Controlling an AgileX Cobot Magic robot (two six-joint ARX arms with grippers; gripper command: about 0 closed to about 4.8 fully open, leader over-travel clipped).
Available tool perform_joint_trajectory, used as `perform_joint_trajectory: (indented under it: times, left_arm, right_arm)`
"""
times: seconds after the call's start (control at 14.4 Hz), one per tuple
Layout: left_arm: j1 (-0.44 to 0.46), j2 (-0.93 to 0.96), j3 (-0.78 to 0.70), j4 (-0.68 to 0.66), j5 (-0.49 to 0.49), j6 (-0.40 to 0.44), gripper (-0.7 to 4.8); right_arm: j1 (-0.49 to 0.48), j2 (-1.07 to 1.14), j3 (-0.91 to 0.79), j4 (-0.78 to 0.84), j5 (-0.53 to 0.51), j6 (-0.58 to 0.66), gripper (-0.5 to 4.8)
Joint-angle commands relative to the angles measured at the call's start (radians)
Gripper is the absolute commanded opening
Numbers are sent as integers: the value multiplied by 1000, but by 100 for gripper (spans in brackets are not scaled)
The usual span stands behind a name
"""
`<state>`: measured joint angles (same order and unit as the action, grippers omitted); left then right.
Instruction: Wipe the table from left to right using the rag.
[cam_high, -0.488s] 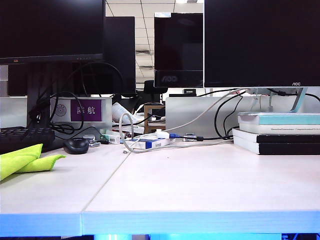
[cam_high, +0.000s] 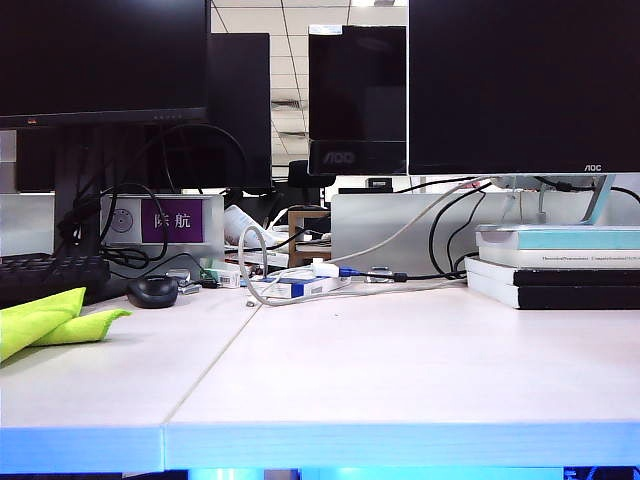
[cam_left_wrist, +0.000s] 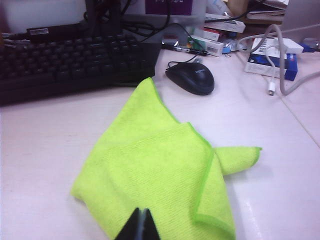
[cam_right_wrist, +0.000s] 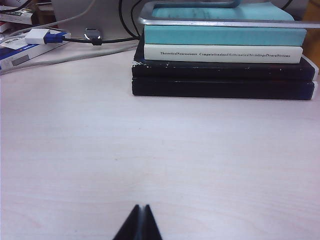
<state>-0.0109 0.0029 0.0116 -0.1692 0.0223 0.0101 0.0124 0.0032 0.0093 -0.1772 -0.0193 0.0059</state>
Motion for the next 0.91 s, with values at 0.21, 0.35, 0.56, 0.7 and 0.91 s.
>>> perform_joint_trajectory:
  times: [0.21,0.35,0.56,0.7,0.91]
  left_arm:
    - [-1,-2,9,-10,3,-97,-4]
    - [-1,-1,50,-30,6,-157,-4]
    - [0,16,131,-17,-1,-179,-4]
    - [6,60,201,3,-6,-179,-4]
    - [5,185,332,55,-122,-174,-4]
  right_arm:
    - [0,-1,23,1,62,107,-5]
    - [0,-1,83,8,102,159,-5]
    - [0,2,194,9,138,264,-5]
    - [0,32,295,-3,145,348,-5]
    - [1,156,470,-43,129,336,-5]
